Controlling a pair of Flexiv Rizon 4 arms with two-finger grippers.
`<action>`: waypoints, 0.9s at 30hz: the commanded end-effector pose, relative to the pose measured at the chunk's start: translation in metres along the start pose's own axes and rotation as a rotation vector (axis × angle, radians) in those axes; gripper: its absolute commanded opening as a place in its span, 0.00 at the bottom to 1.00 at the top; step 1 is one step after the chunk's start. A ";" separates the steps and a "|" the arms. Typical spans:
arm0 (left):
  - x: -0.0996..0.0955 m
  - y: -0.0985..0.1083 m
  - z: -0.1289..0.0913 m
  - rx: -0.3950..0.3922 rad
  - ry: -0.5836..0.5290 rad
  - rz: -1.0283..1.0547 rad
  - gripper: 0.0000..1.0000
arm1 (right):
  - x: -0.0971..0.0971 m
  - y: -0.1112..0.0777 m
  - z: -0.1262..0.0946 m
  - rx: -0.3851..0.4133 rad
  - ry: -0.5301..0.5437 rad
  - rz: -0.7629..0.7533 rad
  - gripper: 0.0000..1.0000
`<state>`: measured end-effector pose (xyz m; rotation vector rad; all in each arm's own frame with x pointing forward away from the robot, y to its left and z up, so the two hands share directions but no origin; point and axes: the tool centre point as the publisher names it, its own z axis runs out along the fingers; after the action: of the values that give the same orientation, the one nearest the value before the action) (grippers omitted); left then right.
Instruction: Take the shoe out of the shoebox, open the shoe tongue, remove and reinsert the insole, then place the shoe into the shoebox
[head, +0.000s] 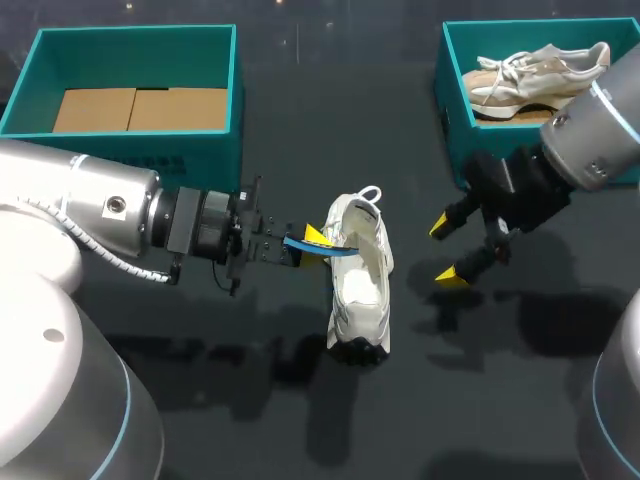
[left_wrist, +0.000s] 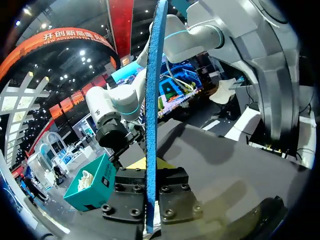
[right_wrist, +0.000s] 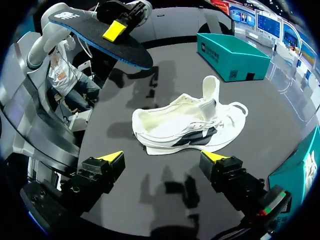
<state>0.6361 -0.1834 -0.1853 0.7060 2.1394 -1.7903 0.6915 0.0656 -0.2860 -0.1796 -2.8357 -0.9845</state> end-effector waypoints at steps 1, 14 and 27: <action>0.007 0.008 0.000 0.015 0.003 -0.043 0.00 | 0.006 -0.001 0.029 0.005 -0.072 -0.047 1.00; 0.012 0.015 0.009 0.021 -0.001 -0.009 0.00 | 0.003 0.001 0.047 0.065 -0.063 -0.036 1.00; 0.015 0.035 0.023 0.061 0.025 -0.009 0.00 | -0.001 0.000 0.079 0.076 -0.072 -0.030 1.00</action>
<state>0.6320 -0.1890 -0.2208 0.7316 2.1171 -1.8596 0.6824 0.1064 -0.3368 -0.1641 -2.9446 -0.8882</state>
